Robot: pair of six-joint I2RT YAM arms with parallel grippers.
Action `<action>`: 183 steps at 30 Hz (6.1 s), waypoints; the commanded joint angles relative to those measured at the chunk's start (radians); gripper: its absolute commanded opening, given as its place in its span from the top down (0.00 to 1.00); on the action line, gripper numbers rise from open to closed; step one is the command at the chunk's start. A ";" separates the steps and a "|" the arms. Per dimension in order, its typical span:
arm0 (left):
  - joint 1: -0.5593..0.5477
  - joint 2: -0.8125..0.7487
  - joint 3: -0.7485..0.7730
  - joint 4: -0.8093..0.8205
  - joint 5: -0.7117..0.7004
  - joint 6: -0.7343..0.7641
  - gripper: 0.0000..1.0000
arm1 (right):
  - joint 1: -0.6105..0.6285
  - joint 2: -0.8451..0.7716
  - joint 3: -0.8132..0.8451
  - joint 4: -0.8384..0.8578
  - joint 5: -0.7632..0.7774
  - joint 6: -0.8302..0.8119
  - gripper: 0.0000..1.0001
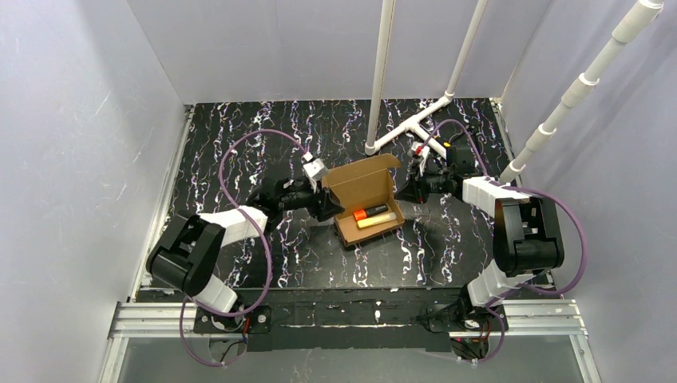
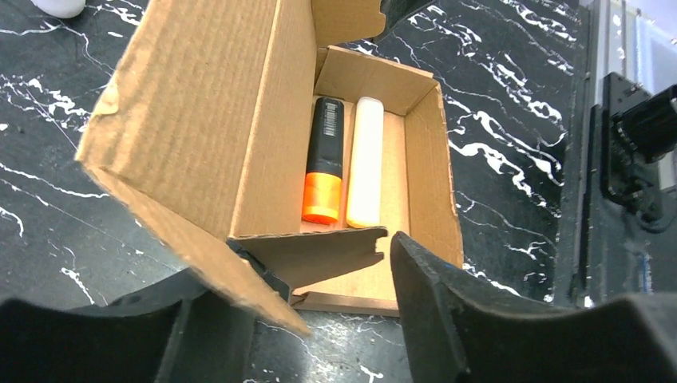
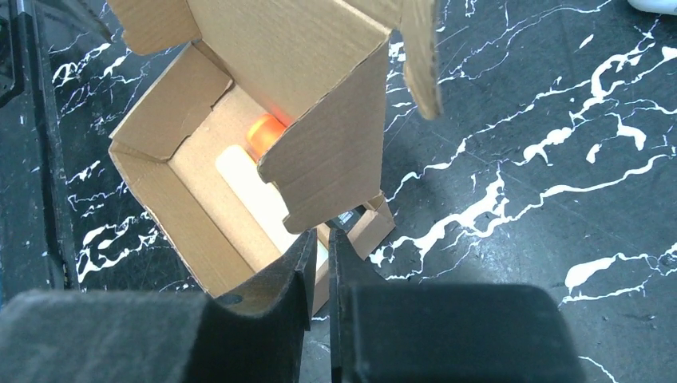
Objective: Fold the paper box
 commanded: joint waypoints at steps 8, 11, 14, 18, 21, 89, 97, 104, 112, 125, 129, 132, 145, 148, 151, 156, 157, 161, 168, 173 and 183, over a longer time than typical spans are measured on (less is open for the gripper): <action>0.076 -0.253 -0.040 -0.022 -0.029 -0.232 0.24 | 0.034 -0.046 -0.011 0.088 -0.010 0.015 0.82; 0.133 -0.286 -0.011 -0.074 -0.044 -0.312 0.22 | 0.035 -0.044 -0.007 0.070 0.000 -0.013 0.82; 0.197 -0.298 0.061 -0.171 -0.071 -0.394 0.15 | 0.035 -0.045 -0.002 0.017 0.009 -0.054 0.82; 0.206 -0.264 0.219 -0.350 -0.062 -0.396 0.02 | 0.034 -0.048 -0.003 0.008 0.014 -0.071 0.82; 0.207 -0.192 0.345 -0.510 0.000 -0.330 0.02 | 0.035 -0.048 -0.003 -0.001 0.011 -0.081 0.82; -0.075 -0.090 0.533 -0.883 -0.265 0.355 1.00 | 0.059 -0.098 0.028 -0.236 0.071 -0.397 0.71; -0.105 -0.108 0.494 -0.894 -0.262 0.304 1.00 | 0.052 -0.087 0.038 -0.239 0.066 -0.382 0.71; -0.115 -0.113 0.472 -0.899 -0.272 0.271 0.98 | 0.042 -0.083 0.036 -0.204 0.094 -0.337 0.71; -0.122 -0.083 0.461 -0.984 -0.215 0.138 0.61 | 0.022 -0.082 0.036 -0.191 0.100 -0.310 0.70; -0.120 -0.003 0.542 -0.941 0.025 -0.276 0.34 | 0.000 -0.082 0.119 -0.459 0.045 -0.542 0.64; -0.112 -0.059 0.505 -0.840 0.017 -0.368 0.34 | -0.014 -0.059 0.204 -0.641 0.058 -0.680 0.62; -0.101 -0.110 0.471 -0.811 -0.052 -0.386 0.39 | -0.023 -0.060 0.242 -0.758 0.068 -0.771 0.62; -0.082 0.007 0.288 -0.629 -0.121 -0.506 0.87 | 0.091 -0.099 0.505 -0.754 0.155 -0.391 0.78; -0.084 0.027 0.271 -0.627 -0.131 -0.502 0.91 | 0.229 -0.087 0.485 -0.575 0.266 -0.210 0.85; -0.088 0.041 0.252 -0.628 -0.143 -0.502 0.92 | 0.343 -0.048 0.429 -0.399 0.365 -0.087 0.89; -0.088 0.058 0.210 -0.625 -0.185 -0.515 0.92 | 0.418 0.083 0.404 -0.388 0.478 -0.084 0.92; -0.088 0.060 0.202 -0.622 -0.192 -0.519 0.92 | 0.418 0.097 0.382 -0.385 0.489 -0.087 0.92; -0.088 0.076 0.189 -0.619 -0.213 -0.530 0.92 | 0.419 0.122 0.298 -0.363 0.505 -0.104 0.92; -0.088 0.079 0.201 -0.626 -0.227 -0.551 0.91 | 0.420 0.150 0.292 -0.387 0.488 -0.117 0.90; -0.086 -0.006 0.218 -0.651 -0.253 -0.565 0.86 | 0.398 0.073 0.370 -0.493 0.369 -0.164 0.83; -0.069 -0.180 0.135 -0.629 -0.340 -0.632 0.74 | 0.238 -0.019 0.270 -0.372 0.253 -0.066 0.67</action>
